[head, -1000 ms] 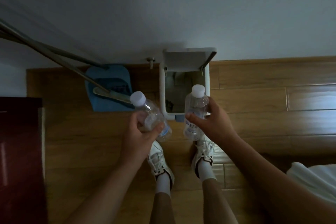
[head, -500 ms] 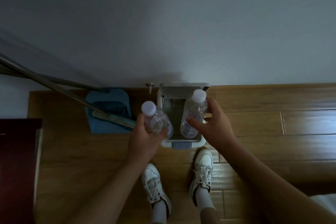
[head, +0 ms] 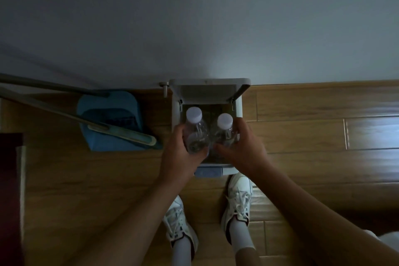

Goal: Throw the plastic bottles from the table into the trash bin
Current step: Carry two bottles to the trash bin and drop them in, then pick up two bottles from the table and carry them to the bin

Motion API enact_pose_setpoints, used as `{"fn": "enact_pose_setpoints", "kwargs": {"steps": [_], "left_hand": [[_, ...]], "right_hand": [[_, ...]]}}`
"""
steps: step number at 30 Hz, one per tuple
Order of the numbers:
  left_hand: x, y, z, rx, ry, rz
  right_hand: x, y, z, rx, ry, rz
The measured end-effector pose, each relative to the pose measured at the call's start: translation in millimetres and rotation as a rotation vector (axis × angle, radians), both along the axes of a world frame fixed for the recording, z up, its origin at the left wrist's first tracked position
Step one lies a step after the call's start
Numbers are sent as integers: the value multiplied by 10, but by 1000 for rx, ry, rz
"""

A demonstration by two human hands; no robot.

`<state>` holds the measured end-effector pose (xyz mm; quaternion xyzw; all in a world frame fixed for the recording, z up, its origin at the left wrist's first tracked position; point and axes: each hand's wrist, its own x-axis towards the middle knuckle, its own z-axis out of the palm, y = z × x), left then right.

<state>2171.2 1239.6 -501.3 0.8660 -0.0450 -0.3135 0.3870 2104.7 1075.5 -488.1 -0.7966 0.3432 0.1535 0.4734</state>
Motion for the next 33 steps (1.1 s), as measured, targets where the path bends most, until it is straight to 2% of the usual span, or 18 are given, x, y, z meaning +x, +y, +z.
{"fn": "enact_pose_setpoints", "kwargs": {"steps": [10, 15, 20, 26, 33], "left_hand": [[100, 109, 274, 195, -55, -68], [34, 296, 383, 322, 75, -103], [-128, 636, 779, 412, 190, -148], [-316, 787, 1890, 408, 286, -80], [-494, 841, 3362, 405, 170, -201]], "right_hand": [[-65, -12, 154, -64, 89, 95], [-191, -60, 247, -8, 153, 157], [-579, -115, 475, 49, 233, 104], [-1055, -251, 1332, 79, 272, -2], [-1694, -289, 2730, 74, 225, -115]]}}
